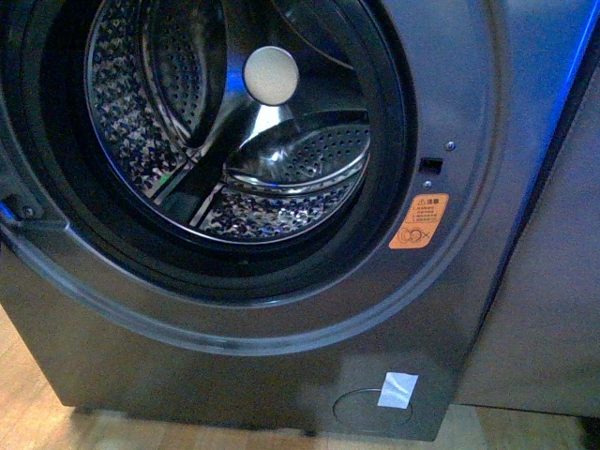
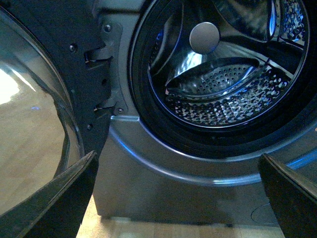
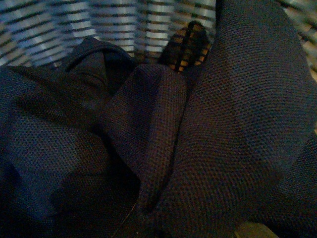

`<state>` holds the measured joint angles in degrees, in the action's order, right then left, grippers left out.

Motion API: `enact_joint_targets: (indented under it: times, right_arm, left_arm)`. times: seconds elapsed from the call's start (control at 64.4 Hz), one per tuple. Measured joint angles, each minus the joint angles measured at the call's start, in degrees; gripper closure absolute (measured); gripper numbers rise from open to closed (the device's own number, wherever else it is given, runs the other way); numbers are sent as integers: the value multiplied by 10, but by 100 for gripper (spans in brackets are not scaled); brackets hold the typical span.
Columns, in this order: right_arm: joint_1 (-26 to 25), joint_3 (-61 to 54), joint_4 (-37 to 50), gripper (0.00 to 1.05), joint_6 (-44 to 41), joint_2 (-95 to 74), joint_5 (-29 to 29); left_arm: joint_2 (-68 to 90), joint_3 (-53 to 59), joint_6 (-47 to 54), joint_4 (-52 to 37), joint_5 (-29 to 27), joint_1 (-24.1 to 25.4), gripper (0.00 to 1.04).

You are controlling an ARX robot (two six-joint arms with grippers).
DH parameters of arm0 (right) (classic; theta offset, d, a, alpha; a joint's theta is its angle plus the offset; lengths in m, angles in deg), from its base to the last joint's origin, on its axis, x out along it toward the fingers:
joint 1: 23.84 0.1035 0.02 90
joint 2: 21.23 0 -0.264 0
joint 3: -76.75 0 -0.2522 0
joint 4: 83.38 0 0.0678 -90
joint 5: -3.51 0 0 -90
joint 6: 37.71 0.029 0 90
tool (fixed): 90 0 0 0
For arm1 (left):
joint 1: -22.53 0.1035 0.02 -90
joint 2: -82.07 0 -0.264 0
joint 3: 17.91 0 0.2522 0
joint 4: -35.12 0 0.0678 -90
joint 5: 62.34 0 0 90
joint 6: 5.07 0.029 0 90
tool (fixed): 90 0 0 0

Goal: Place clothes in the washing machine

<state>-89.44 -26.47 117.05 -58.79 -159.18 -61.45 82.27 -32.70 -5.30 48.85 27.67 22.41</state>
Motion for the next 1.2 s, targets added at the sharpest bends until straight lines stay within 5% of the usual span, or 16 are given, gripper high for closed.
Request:
enact_joint_targets:
  times: [0.295, 0.652, 0.994, 1.196]
  right_arm:
    - [-39, -45, -20, 90, 84, 260, 99]
    - [-12, 134, -87, 90, 247, 474, 179]
    - [154, 391, -189, 90, 356, 531, 163]
    - [355, 543, -336, 90, 340, 530, 90]
  left_arm:
    - [0, 0, 0, 0, 0, 0, 7]
    - [0, 0, 0, 0, 0, 0, 7]
    - [0, 0, 0, 0, 0, 0, 7]
    - [0, 0, 0, 0, 0, 0, 7]
